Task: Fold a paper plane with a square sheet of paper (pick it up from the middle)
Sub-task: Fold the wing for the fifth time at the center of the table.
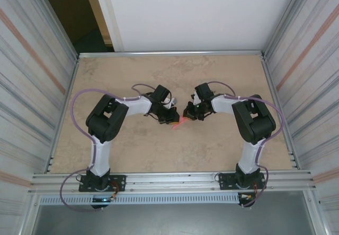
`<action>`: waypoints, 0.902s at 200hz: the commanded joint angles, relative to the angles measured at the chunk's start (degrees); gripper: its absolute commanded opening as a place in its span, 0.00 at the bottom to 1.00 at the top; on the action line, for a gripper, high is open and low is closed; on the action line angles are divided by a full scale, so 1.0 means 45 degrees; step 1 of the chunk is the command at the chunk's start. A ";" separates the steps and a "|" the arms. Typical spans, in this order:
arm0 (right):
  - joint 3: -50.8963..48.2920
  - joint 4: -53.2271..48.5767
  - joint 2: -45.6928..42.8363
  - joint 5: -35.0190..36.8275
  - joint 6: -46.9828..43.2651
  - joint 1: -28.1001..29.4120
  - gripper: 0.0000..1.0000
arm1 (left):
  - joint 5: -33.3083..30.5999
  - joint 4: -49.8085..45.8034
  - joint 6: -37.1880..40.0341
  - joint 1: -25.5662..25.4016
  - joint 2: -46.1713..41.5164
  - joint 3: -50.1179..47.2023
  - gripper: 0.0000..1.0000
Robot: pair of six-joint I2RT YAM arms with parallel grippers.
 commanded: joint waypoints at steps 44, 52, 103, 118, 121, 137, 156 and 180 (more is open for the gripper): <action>-0.0984 -0.0171 0.0630 0.0918 0.0598 -0.0395 0.06 | -0.0319 -0.0056 0.0003 -0.0018 -0.0867 0.0016 0.18; -0.1024 -0.0171 0.0646 0.0936 0.0634 -0.0411 0.06 | -0.0413 0.0022 0.0005 -0.0131 -0.1063 0.0017 0.18; -0.1013 -0.0245 0.0745 0.1098 0.0836 -0.0426 0.06 | -0.1209 0.0827 -0.0504 -0.0703 -0.1146 -0.0543 0.18; -0.0969 -0.0373 0.0766 0.1203 0.0865 -0.0428 0.06 | -0.1207 0.1049 -0.0705 -0.0721 -0.1101 -0.0646 0.17; -0.0982 -0.0394 0.0770 0.1221 0.0859 -0.0402 0.06 | -0.1185 0.1080 -0.0740 -0.0738 -0.1105 -0.0679 0.17; -0.1010 -0.0461 0.0791 0.1300 0.0894 -0.0428 0.06 | -0.1185 0.1334 -0.0963 -0.0801 -0.1132 -0.0882 0.16; -0.1027 -0.0483 0.0826 0.1348 0.0979 -0.0432 0.06 | -0.1257 0.1649 -0.1232 -0.0845 -0.1163 -0.1120 0.16; -0.1028 -0.0473 0.0926 0.1334 0.1039 -0.0390 0.06 | -0.1508 0.1774 -0.1269 -0.0816 -0.1222 -0.1328 0.16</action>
